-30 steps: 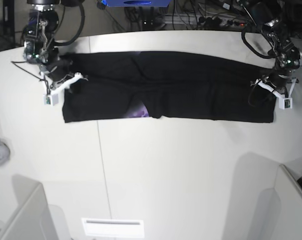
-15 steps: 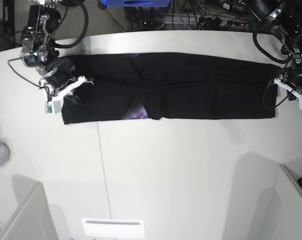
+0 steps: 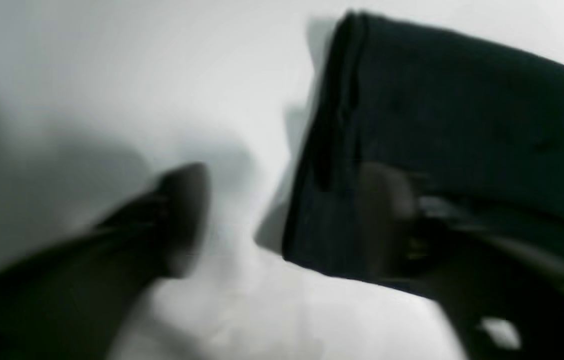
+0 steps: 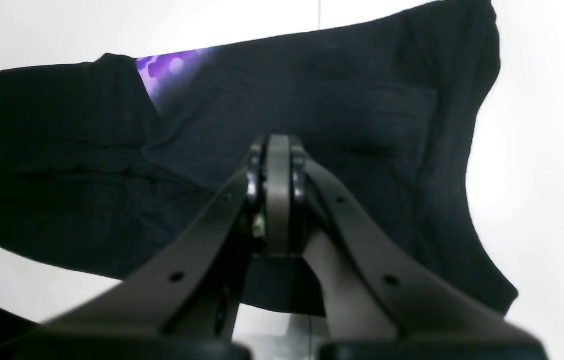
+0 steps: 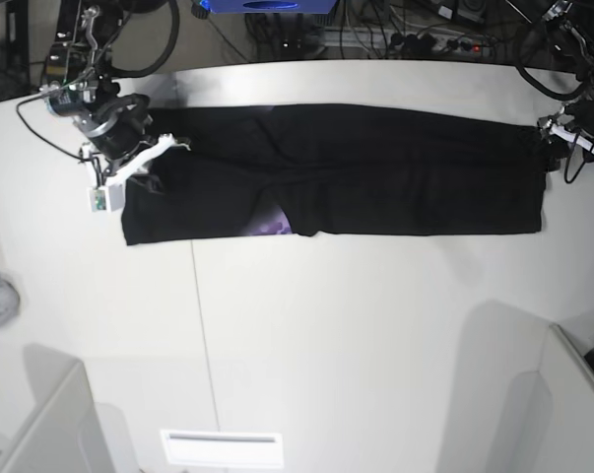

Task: Fold the T-shirt properly
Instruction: 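Release the strip and reposition both grippers at its two ends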

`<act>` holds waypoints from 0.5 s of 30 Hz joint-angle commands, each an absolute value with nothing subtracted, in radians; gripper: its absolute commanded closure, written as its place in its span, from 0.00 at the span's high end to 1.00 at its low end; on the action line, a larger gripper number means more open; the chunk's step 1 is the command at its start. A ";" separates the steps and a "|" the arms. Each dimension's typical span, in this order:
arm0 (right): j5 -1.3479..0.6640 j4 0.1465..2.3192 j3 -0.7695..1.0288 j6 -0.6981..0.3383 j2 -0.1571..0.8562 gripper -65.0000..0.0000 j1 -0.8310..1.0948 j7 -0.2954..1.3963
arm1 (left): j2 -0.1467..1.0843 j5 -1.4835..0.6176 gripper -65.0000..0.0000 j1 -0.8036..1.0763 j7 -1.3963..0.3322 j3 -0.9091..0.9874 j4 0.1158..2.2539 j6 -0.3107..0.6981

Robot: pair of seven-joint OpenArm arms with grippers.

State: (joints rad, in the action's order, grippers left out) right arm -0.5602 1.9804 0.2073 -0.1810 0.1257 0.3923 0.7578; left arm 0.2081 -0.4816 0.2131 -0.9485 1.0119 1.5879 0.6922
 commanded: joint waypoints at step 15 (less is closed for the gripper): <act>-0.570 2.000 0.209 -0.189 0.130 0.00 0.432 0.734 | 0.286 -0.509 0.98 0.122 -0.837 0.875 1.323 0.698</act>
State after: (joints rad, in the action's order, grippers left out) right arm -0.5602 1.9808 0.2073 -0.1814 0.1257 0.4309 0.7563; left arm 0.2657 -0.5034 0.1276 -0.8383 0.8745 1.3151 0.6903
